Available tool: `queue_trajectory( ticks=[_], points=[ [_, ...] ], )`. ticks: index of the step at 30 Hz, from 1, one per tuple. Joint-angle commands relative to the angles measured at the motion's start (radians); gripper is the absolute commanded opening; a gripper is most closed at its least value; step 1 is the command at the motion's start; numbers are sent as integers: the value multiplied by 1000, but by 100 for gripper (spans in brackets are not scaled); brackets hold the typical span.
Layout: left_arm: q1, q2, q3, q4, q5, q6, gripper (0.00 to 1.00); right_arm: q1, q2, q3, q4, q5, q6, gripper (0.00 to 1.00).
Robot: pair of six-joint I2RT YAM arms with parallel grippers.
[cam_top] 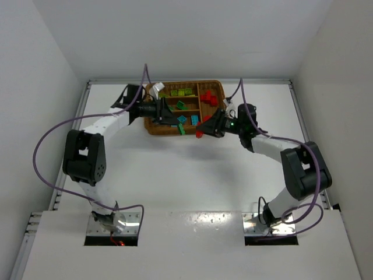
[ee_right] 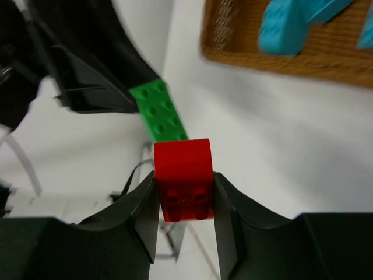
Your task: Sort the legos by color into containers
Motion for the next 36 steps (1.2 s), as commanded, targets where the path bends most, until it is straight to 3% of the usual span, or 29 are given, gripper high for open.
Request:
queue_trajectory(
  ticks=[1, 2, 3, 8, 14, 19, 22, 24, 26, 27, 31, 32, 33, 35, 36],
  points=[
    [55, -19, 151, -37, -285, -146, 0, 4, -88, 159, -421, 343, -219, 0],
    [55, -9, 168, -37, -405, -182, 0, 4, -97, 224, -487, 460, -246, 0],
    [55, 4, 186, -47, -462, -218, 0, 4, -84, 258, -598, 507, -283, 0],
    [55, 131, 353, -110, -772, -295, 0, 4, -13, 427, -791, 694, -322, 0],
    [46, 323, 583, -188, -866, -284, 0, 4, 60, 550, -898, 842, -357, 0],
    [37, 400, 642, -227, -911, -284, 0, 4, 137, 641, -937, 893, -378, 0],
    [37, 421, 642, -227, -911, -284, 18, 4, 171, 687, -937, 902, -388, 0],
    [28, 421, 642, -227, -911, -273, 35, 4, 231, 748, -963, 911, -400, 0],
    [28, 421, 642, -236, -911, -264, 53, 4, 292, 804, -975, 911, -409, 2],
    [28, 410, 642, -236, -911, -264, 70, 4, 306, 815, -975, 911, -409, 3],
    [28, 374, 642, -236, -900, -243, 88, 4, 386, 918, -974, 899, -432, 16],
    [19, 364, 642, -236, -888, -234, 90, 4, 410, 952, -1007, 899, -441, 20],
    [19, 355, 642, -236, -868, -224, 92, 4, 460, 984, -1027, 899, -441, 36],
    [19, 325, 654, -247, -847, -214, 93, 14, 501, 1085, -1079, 915, -451, 53],
    [19, 309, 665, -257, -847, -201, 93, 14, 501, 1105, -1110, 925, -451, 67]
  ],
)
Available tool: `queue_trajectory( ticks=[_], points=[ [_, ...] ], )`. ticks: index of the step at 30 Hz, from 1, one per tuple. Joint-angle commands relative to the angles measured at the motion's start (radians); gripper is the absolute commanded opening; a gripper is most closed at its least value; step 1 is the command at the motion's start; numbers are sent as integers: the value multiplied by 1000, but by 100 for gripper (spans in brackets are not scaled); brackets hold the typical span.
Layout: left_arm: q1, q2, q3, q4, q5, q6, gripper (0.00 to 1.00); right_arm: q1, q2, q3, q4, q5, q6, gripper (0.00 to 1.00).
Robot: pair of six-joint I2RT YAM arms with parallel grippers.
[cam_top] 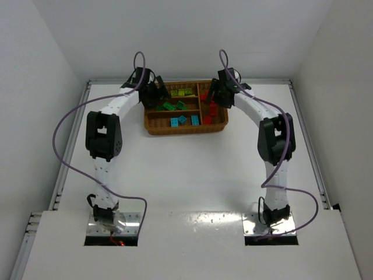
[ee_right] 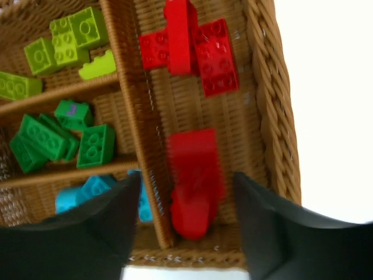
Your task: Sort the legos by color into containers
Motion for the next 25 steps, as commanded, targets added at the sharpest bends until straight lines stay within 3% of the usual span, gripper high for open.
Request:
queue_trajectory(
  ticks=[1, 5, 8, 15, 21, 25],
  points=[
    [-23, -139, 59, -13, 47, 37, 93, 10, 12, 120, -77, 43, -32, 72],
    [-32, -256, 18, -48, -9, 68, 94, 10, -61, 76, -77, 110, -55, 89],
    [-32, -401, -106, -48, -86, 112, 94, 10, -166, -26, -108, 237, -56, 100],
    [0, -779, -459, -48, -232, 239, 94, -1, -481, -414, -209, 472, -2, 100],
    [0, -1016, -608, -39, -313, 261, 94, -1, -689, -643, -209, 460, 29, 100],
    [0, -1050, -656, -39, -313, 252, 94, -10, -788, -718, -165, 451, 29, 99]
  ],
)
